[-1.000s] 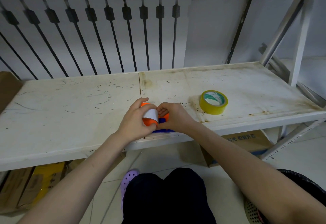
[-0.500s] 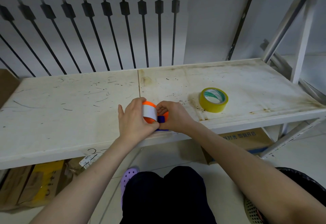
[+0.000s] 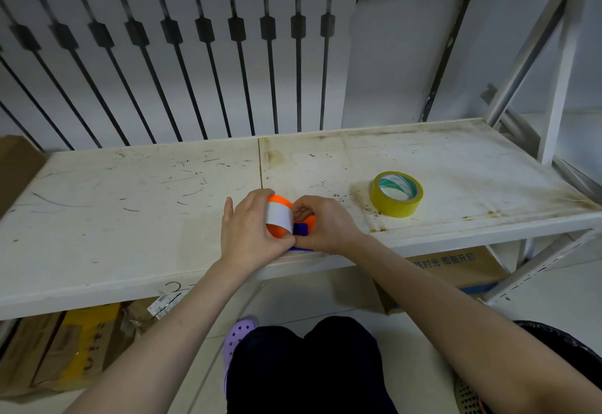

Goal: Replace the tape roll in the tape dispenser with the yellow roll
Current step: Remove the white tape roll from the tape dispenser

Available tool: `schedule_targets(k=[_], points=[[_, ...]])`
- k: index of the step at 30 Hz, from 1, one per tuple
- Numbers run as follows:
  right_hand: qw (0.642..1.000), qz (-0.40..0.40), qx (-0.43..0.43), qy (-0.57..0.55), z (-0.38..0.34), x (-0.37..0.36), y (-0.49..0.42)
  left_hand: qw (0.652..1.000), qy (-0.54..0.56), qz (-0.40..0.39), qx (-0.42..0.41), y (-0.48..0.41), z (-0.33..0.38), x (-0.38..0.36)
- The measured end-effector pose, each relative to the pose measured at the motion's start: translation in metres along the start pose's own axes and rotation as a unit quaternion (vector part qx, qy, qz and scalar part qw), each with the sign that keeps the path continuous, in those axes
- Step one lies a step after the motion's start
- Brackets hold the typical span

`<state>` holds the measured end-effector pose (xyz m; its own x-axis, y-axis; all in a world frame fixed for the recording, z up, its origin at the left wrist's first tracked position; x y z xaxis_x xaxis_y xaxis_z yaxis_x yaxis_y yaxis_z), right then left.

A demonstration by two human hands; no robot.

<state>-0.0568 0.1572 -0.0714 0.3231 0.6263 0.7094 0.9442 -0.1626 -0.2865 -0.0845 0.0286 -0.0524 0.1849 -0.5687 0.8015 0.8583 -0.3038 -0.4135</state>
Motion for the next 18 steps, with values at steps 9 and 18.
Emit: schedule_targets(k=[9, 18], points=[[0.999, -0.035, 0.026, 0.012, -0.002, 0.012, -0.007, 0.947, 0.225, -0.208, 0.097, -0.017, -0.013, -0.001], [0.992, -0.092, 0.059, 0.059, -0.008, 0.02, -0.017, 0.833, 0.418, -0.242, 0.268, 0.002, -0.019, -0.021]])
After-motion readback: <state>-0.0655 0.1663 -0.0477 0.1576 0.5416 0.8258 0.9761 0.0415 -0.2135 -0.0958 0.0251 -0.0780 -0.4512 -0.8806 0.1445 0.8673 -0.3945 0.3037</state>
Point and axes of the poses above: each hand's wrist, its own y-axis away from the middle knuckle, its own x-axis out of the back of the hand, z = x × y, the point moved 8 cm from there along -y, towards the middle knuckle, and after that the axes turned 11 degrees about z, right-handed, at the moved point
